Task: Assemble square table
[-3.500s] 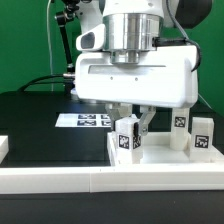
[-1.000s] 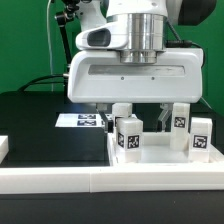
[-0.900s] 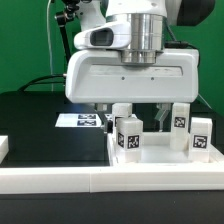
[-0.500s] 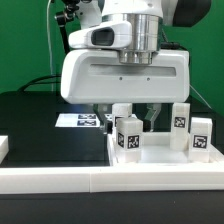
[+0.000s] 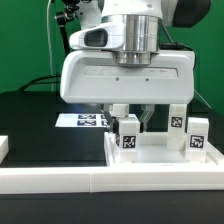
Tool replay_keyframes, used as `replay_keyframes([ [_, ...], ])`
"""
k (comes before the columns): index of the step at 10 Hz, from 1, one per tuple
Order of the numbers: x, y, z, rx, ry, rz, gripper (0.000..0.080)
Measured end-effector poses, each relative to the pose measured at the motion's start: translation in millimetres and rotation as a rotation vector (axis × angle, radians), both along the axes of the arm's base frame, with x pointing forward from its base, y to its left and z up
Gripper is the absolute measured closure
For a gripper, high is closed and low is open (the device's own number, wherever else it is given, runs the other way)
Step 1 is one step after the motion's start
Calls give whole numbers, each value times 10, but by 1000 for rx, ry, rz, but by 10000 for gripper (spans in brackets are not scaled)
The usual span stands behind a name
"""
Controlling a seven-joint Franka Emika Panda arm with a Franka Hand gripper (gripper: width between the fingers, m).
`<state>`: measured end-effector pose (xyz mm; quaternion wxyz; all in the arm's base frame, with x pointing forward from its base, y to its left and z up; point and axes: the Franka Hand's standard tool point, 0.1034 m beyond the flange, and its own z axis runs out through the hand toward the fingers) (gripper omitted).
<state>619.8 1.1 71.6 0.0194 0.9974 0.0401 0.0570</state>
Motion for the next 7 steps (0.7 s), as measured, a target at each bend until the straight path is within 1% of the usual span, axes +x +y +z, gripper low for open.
replay_keyframes([
  [2,1,-43,-1,23,-8,-212,511],
  [4,-25,-24,-6,53,-7,-461,511],
  [5,-57,-3,-8,58,8,-513,511],
  [7,-71,-12,-7,67,4,-698,507],
])
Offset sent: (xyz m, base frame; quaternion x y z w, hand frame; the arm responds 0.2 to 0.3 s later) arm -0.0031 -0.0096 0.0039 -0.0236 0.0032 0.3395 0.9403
